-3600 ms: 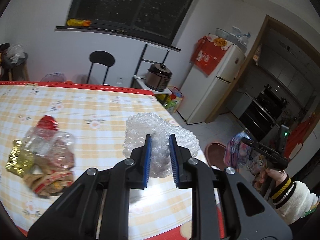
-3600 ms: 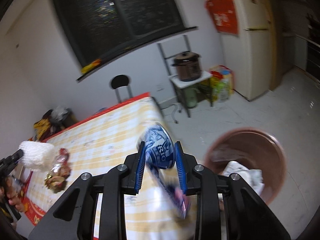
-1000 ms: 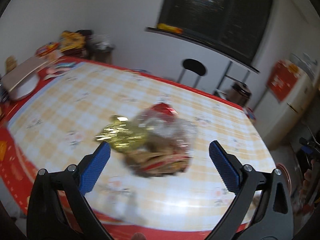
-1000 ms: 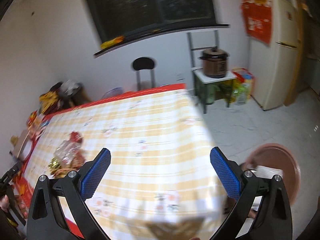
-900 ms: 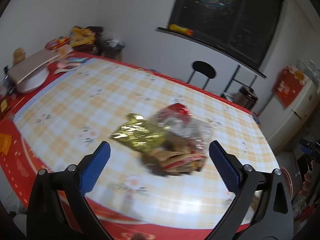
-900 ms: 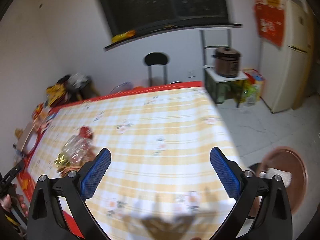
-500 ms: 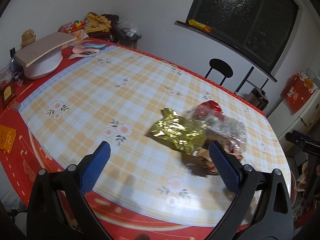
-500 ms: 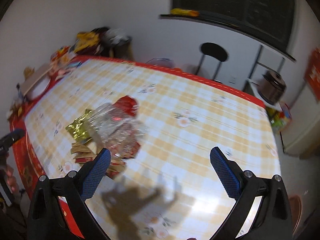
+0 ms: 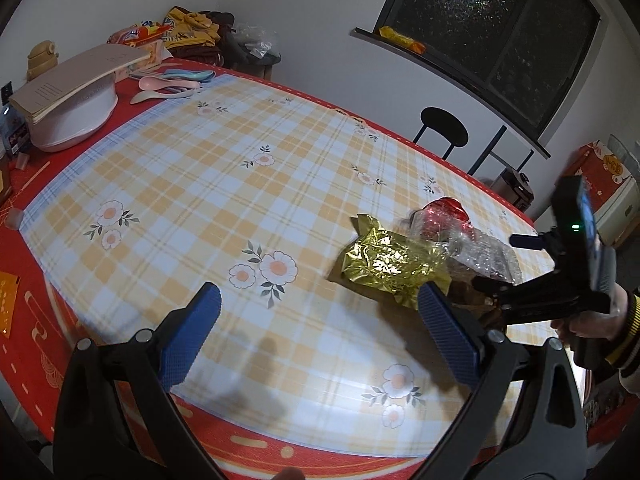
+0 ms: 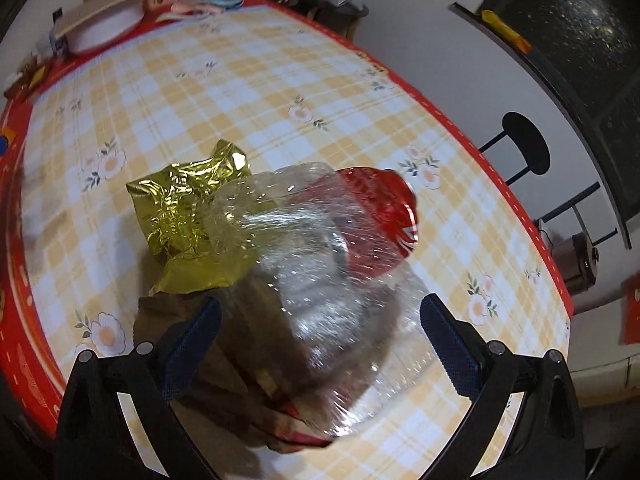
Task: Collect trash
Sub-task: 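Return to the table and reach the right tool to the clear plastic bottle, then grasp the clear plastic bottle with the right tool and lift it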
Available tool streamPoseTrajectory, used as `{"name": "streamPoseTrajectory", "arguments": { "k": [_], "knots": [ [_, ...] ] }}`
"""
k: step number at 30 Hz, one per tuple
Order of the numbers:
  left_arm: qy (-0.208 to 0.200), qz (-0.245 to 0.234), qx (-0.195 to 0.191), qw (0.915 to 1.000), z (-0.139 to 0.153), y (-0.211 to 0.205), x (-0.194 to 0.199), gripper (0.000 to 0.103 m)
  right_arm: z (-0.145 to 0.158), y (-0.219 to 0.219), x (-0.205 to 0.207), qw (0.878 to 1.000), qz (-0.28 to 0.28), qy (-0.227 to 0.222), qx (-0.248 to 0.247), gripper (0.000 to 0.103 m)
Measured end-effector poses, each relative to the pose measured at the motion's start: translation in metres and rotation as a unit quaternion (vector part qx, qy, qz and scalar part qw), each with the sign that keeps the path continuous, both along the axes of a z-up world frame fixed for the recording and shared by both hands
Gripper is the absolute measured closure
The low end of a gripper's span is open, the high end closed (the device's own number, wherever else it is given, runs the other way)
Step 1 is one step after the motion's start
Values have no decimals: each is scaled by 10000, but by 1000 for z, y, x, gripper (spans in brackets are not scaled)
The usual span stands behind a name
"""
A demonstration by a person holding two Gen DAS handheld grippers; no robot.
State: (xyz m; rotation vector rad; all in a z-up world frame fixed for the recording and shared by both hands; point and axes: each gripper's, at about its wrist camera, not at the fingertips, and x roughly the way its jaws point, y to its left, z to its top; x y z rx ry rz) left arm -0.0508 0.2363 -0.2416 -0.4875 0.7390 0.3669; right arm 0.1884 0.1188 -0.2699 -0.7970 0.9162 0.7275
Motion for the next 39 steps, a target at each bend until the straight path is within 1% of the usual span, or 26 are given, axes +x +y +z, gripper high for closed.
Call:
{"name": "streamPoseTrajectory", "arguments": {
  "k": [4,7,9,12,14,15,17,19,21,23,24,27,28,29,33,35,39],
  "knots": [
    [18,-65,-71,10000,-7,4,0,6,-14,15,-2,9995,86,-92,-285,5],
    [14,-129,-91,9999,-10,4,-2,6,-24,25,-2,9980,157,-188,-589,5],
    [9,-150,-113,9998,-12,4,-3,6,-30,29,-3,9960,209,-334,-806,5],
    [12,-172,-142,9998,-14,4,-5,6,-35,32,0,9951,110,-324,-923,5],
    [18,-176,-167,9997,-16,4,-7,6,-36,32,4,9948,-1,-284,-978,8],
    [18,-179,-177,9997,-17,4,-8,6,-36,32,6,9943,-70,-295,-1018,15],
    [19,-185,-186,9997,-17,3,-9,6,-34,31,9,9940,-124,-294,-1043,20],
    [13,-187,-188,9996,-16,3,-9,6,-27,27,10,9956,-132,-184,-905,26],
    [-7,-210,-192,9996,-16,2,-9,6,-19,23,11,9972,-140,-66,-738,27],
    [-25,-247,-184,9995,-14,0,-8,6,-9,17,11,9983,-164,9,-551,33],
    [-32,-271,-183,9995,-13,-1,-6,6,-4,13,10,9988,-183,42,-462,33],
    [-39,-370,-192,9991,-11,-5,-1,6,15,0,9,9993,-325,199,-13,34],
    [-22,-398,-200,9990,-10,-6,1,6,18,-3,8,9991,-359,214,88,37],
    [-11,-432,-207,9989,-8,-7,2,6,26,-10,6,9981,-461,256,313,39],
    [-21,-471,-190,9987,0,-9,6,6,44,-38,2,9880,-904,559,1116,41],
    [-20,-495,-164,9986,4,-11,9,6,50,-52,-2,9820,-1093,626,1404,45],
    [-43,-619,-120,9980,11,-19,18,6,52,-78,-6,9661,-1473,889,1924,46]
  ]
}}
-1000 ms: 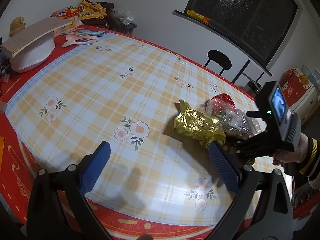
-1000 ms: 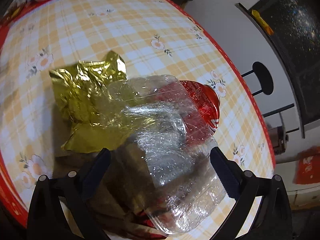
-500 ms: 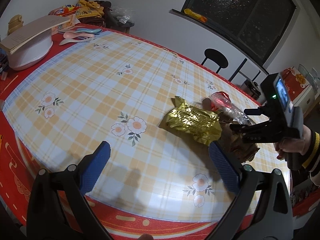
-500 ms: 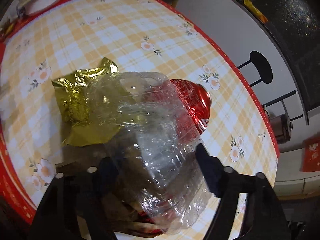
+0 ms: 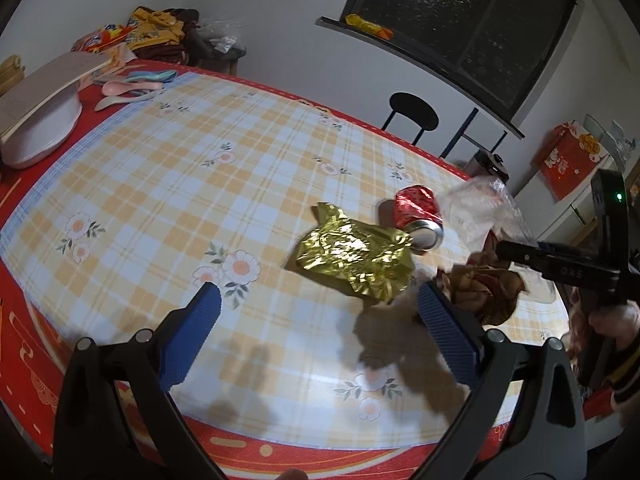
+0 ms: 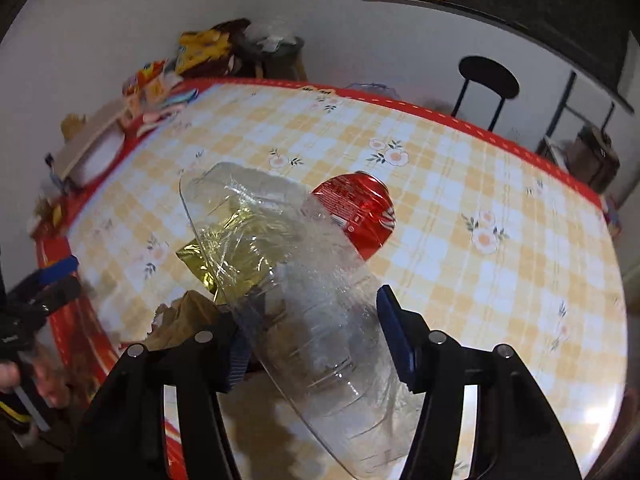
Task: Collect trash
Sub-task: 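Grasp the clear plastic bottle with the right tool and lift it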
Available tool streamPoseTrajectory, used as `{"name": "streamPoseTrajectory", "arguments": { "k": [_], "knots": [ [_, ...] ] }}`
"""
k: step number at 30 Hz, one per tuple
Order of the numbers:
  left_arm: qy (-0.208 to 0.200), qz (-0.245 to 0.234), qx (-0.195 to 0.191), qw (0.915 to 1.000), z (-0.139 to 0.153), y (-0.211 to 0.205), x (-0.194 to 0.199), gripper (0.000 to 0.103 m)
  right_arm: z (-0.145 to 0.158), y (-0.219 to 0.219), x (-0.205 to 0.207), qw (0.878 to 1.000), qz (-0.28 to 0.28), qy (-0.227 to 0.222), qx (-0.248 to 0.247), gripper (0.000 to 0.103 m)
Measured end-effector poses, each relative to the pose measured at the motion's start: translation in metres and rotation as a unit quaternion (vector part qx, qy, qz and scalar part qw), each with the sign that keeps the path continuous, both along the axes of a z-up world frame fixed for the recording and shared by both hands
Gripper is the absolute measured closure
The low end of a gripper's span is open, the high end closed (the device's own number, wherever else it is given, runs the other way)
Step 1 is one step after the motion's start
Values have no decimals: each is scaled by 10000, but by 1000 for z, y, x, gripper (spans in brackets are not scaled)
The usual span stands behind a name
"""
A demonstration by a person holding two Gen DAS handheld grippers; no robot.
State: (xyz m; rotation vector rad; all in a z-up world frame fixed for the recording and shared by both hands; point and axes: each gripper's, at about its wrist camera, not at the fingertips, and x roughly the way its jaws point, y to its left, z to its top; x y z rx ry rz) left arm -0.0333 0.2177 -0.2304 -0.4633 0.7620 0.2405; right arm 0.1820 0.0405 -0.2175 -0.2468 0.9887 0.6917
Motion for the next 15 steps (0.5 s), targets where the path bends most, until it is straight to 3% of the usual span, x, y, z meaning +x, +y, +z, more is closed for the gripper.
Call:
{"name": "streamPoseTrajectory", "arguments": {
  "k": [4,10,15],
  "knots": [
    [-15,-267,-3,9996,4,-15,11,6,-1,-28,-1,9983,-328,277,393,50],
    [26,-650,-77,9979,1,-41,25,6,-16,-72,1,9876,-999,854,857,77],
    [55,-1053,-166,9943,-3,-65,33,6,-25,-95,-4,9838,-1239,938,899,80]
  ]
}}
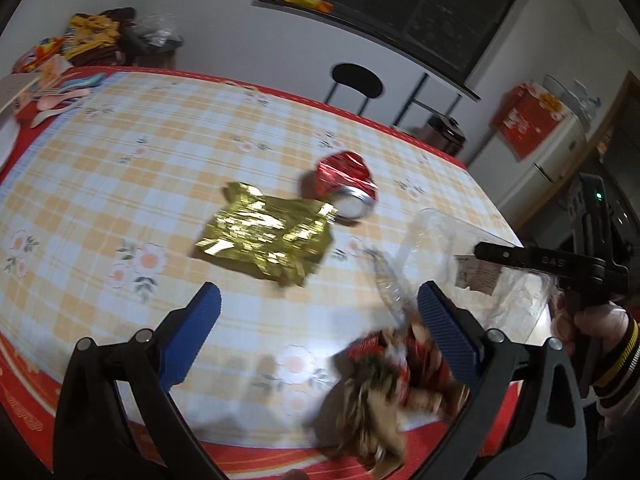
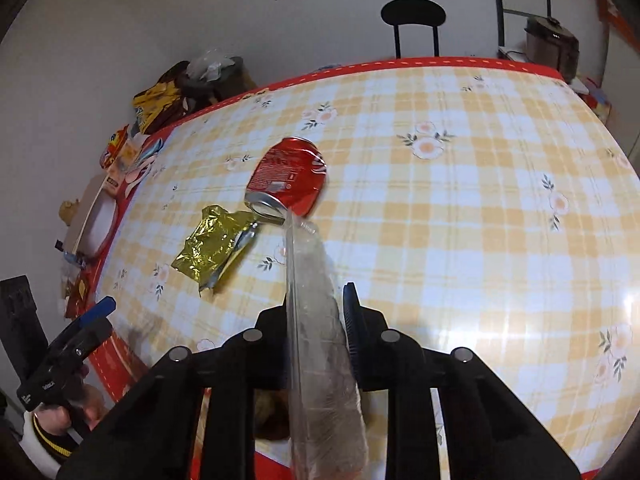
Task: Collect trash
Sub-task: 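Grasp the clear plastic bottle with the right tool and lift it, then grasp the brown paper bag with the left tool while the right tool holds the bottle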
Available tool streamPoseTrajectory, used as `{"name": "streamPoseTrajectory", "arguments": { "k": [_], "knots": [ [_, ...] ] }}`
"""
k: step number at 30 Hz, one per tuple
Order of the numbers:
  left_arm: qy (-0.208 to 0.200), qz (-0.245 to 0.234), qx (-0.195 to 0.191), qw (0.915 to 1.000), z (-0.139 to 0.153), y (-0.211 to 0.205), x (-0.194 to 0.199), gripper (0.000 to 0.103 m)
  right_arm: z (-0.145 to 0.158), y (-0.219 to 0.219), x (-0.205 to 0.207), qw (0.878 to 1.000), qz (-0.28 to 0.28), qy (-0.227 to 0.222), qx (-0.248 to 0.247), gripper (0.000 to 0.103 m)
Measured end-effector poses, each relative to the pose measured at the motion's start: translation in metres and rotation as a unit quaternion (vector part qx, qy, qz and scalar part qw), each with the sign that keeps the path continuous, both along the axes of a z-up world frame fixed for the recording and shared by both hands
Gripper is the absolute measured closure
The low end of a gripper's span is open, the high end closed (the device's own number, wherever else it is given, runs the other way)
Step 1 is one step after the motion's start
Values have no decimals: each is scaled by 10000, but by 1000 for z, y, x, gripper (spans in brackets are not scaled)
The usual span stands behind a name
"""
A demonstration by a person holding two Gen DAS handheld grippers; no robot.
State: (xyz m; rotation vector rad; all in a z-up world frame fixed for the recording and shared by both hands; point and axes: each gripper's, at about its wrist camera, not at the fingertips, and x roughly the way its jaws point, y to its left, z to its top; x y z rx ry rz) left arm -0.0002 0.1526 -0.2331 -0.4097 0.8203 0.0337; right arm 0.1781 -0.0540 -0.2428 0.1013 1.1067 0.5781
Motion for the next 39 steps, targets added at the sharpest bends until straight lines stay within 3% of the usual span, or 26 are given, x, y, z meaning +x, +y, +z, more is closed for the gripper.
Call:
{"name": "streamPoseTrajectory", "arguments": {
  "k": [8,13,20,24,27,30,37,39],
  "knots": [
    [80,-832,-120,9964,-7,-40,-1,6,0,-31,-10,9998,-164,-79,-8,88],
    [464,-1284,-130,9906,-26,-63,-12,6,5,-53,-10,9991,-375,-158,78,88],
    [971,-1175,-427,9874,-55,-69,-17,10,11,-78,-13,9988,-404,-229,165,88],
    [1153,-882,-570,9878,-68,-68,-11,26,12,-89,-14,9987,-415,-227,179,88],
    [1290,-692,-802,9860,-78,-67,-8,32,14,-97,-14,9986,-420,-250,182,88],
    [1464,-527,-797,9846,-85,-68,-6,36,16,-106,-14,9985,-453,-274,166,88],
    [1661,-407,-880,9813,-93,-77,-5,35,20,-126,-13,9978,-536,-323,225,88],
    [1588,-353,-958,9820,-93,-76,-6,43,23,-130,-13,9976,-538,-346,253,88]
  ]
}}
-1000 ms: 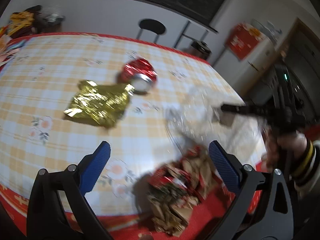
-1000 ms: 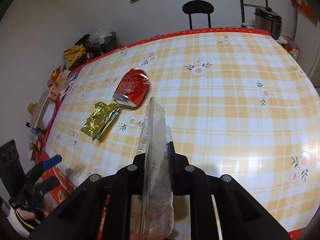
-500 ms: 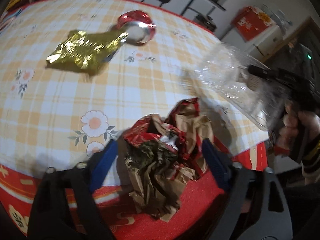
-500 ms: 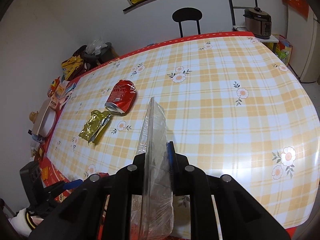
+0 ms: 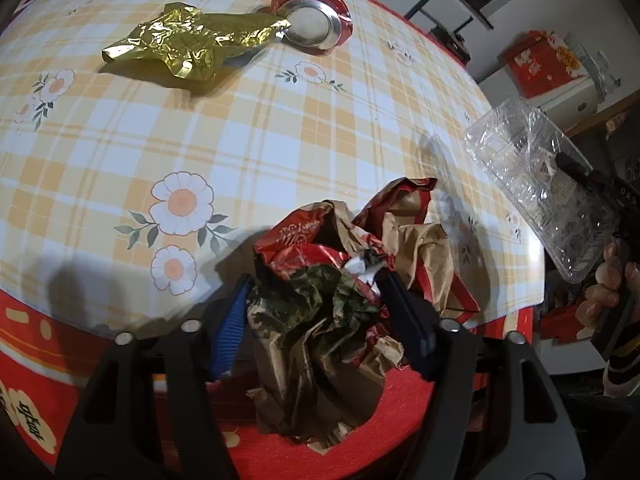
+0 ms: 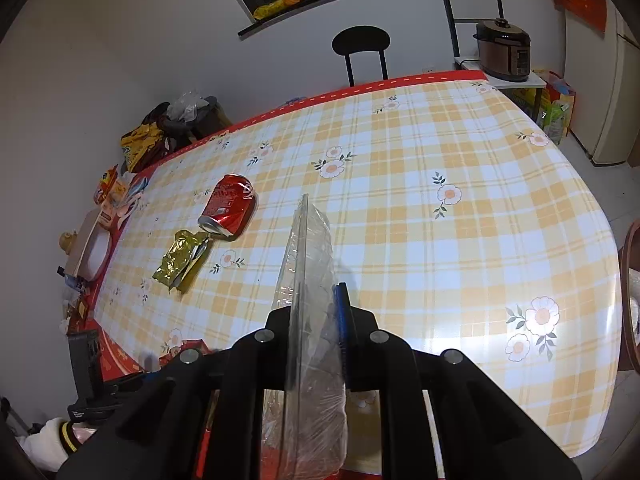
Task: Collect trash
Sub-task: 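Grasp the brown paper bag with the left tool while the right tool holds the bottle, then carry the bottle and paper bag over the brown bin with both tools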
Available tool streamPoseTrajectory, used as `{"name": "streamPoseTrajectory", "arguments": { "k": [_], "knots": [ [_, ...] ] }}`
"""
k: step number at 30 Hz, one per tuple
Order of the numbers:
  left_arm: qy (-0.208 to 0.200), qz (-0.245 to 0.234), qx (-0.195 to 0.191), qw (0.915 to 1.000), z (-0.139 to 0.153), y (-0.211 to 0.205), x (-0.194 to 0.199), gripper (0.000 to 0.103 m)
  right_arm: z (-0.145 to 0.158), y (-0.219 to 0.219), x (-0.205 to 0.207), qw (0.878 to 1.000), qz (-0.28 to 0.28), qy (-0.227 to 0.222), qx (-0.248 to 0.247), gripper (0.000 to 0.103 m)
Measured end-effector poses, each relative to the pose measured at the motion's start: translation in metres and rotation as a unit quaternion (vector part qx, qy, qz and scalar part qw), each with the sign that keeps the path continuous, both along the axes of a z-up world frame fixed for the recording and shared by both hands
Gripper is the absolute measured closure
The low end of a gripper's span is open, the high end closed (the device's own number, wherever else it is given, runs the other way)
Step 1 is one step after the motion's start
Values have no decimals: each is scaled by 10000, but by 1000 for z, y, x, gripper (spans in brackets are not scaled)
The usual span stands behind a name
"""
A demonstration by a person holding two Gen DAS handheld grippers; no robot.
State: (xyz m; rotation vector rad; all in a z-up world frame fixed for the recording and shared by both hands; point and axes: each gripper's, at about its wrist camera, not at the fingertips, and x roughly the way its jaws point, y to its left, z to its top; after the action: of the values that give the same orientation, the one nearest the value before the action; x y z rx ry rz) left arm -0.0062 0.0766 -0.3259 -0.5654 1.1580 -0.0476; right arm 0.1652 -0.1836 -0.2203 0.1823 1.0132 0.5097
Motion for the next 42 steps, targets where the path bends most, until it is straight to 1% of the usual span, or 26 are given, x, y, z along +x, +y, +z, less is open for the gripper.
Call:
{"name": "streamPoseTrajectory", "arguments": {
  "k": [3,5,12,18,20,25,27,30,35,39,42],
  "knots": [
    [-88,204,-38,9997,4,5,-3,45,5,-4,0,10000,2,-68,50,88],
    [-211,250,47,9995,13,6,-4,46,10,-7,0,9999,-7,-144,89,88],
    [-896,274,349,9950,66,3,2,46,26,-28,1,9990,-188,-347,230,88],
    [-1398,123,416,9892,109,-17,21,46,37,-71,5,9966,-563,-522,291,88],
    [-1518,38,409,9876,120,-30,31,46,40,-94,7,9948,-776,-590,310,88],
    [-1737,-141,393,9839,139,-61,51,46,44,-158,10,9876,-1370,-709,292,88],
    [-1863,-258,458,9811,147,-79,59,46,45,-191,9,9826,-1669,-775,247,88],
    [-1960,-398,450,9788,155,-103,70,46,42,-240,4,9738,-2116,-821,142,88],
    [-2049,-560,448,9762,162,-139,84,46,31,-320,-3,9585,-2728,-806,-207,88],
    [-2048,-634,467,9756,164,-164,92,46,15,-372,-1,9486,-3053,-688,-478,88],
    [-2017,-630,478,9763,163,-181,97,46,2,-398,3,9440,-3191,-561,-616,88]
  ]
}}
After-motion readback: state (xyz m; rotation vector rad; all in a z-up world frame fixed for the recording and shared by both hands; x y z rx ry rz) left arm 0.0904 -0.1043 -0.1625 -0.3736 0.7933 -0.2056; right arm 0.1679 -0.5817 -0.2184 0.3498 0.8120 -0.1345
